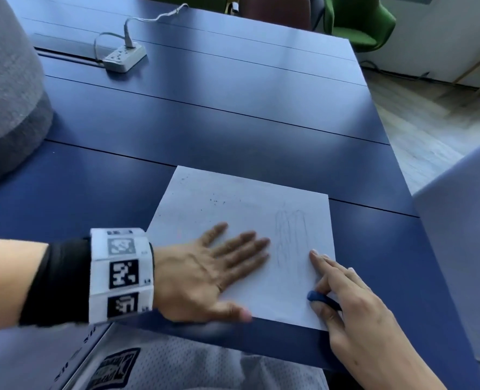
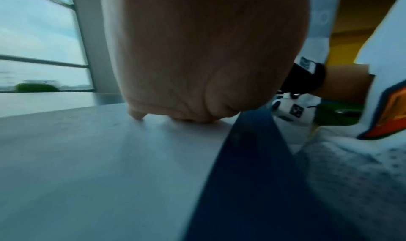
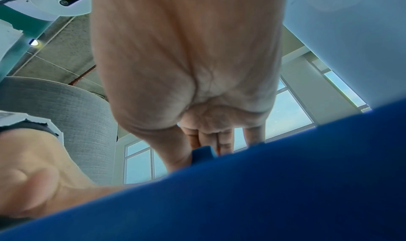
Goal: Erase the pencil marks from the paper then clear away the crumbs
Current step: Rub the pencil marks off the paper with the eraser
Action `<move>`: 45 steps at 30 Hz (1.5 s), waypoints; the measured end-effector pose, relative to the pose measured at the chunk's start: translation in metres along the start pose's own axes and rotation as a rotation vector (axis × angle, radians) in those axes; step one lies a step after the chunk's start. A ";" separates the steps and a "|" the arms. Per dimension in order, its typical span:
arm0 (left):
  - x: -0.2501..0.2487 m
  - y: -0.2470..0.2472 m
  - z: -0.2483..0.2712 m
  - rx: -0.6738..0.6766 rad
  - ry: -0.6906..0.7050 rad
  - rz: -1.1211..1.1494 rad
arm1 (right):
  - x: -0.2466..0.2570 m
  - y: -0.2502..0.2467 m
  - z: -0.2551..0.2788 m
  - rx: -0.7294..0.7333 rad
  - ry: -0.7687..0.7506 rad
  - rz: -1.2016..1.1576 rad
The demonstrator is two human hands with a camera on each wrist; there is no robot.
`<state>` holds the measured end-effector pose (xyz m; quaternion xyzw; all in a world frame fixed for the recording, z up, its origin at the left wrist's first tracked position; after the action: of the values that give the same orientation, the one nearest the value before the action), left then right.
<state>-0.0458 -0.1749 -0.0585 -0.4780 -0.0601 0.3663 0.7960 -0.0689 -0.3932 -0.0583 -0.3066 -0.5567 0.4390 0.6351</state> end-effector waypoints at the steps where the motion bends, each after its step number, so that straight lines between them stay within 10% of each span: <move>1: 0.017 -0.003 0.004 0.004 -0.101 -0.005 | 0.000 0.000 0.000 -0.008 0.000 -0.004; 5: 0.065 -0.017 0.018 0.010 -0.369 -0.064 | 0.003 -0.002 0.003 -0.026 -0.003 -0.001; 11: -0.018 0.004 0.003 0.018 0.119 -0.072 | 0.004 -0.004 0.003 -0.015 -0.012 0.013; 18: 0.051 -0.039 0.007 -0.035 -0.315 -0.053 | 0.006 -0.007 0.004 -0.008 -0.058 0.045; 26: 0.076 -0.112 -0.034 -0.146 -0.258 0.069 | 0.012 -0.014 0.002 0.026 -0.147 0.207; 45: 0.075 -0.095 -0.062 -0.072 -0.207 -0.037 | 0.062 -0.057 -0.144 0.015 -0.214 0.255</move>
<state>0.0866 -0.1976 -0.0344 -0.4648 -0.1636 0.3967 0.7745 0.0840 -0.3478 -0.0087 -0.3218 -0.5744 0.5502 0.5136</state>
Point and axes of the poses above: each hand's wrist, its own z-axis away from the middle knuckle, its own y-axis out of the palm, x = y × z, the point moved 4 cm from there along -z, towards the middle knuckle, and after that the axes turned 10 degrees about y, right-handed, at the moved point
